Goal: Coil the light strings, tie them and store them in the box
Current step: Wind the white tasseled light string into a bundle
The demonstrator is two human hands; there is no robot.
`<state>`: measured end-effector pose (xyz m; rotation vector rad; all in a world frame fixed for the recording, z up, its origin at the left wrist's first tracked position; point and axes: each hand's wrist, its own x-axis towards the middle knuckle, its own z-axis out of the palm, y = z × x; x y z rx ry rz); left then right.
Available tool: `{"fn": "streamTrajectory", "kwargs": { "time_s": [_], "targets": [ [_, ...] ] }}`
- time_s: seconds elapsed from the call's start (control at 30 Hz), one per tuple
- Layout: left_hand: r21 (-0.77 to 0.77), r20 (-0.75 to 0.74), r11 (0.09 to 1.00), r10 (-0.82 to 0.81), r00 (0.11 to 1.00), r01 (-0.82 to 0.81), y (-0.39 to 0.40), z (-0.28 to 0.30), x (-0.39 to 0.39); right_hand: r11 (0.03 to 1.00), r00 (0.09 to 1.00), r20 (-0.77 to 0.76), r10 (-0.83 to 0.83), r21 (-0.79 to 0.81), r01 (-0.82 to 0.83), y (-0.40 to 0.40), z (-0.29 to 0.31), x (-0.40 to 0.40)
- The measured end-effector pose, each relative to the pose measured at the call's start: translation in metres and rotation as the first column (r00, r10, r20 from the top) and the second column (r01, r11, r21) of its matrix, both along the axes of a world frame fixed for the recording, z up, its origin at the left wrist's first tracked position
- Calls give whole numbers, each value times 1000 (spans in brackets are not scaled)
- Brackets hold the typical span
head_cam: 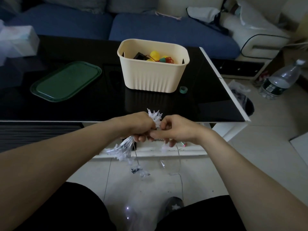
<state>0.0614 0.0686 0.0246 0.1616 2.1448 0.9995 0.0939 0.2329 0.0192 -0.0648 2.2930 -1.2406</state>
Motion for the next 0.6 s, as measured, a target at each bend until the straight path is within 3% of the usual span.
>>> {"fn": "streamTrajectory", "kwargs": {
  "time_s": [0.1,0.23,0.43,0.6],
  "targets": [
    [52,-29,989,143,989,-141,-1,1,-8,975,970,204,136,146,-167,13,-4,-1],
    [231,-40,922,328,944,-311,-5,6,-14,971,920,329,215,31,-239,21,-3,-1],
    [405,-75,835,437,896,-373,-4,9,-11,950,956,268,120,-309,-32,11,7,-1],
    [470,-98,802,463,881,-370,-3,10,-10,851,950,224,-216,-433,296,5,1,-7]
  ]
}}
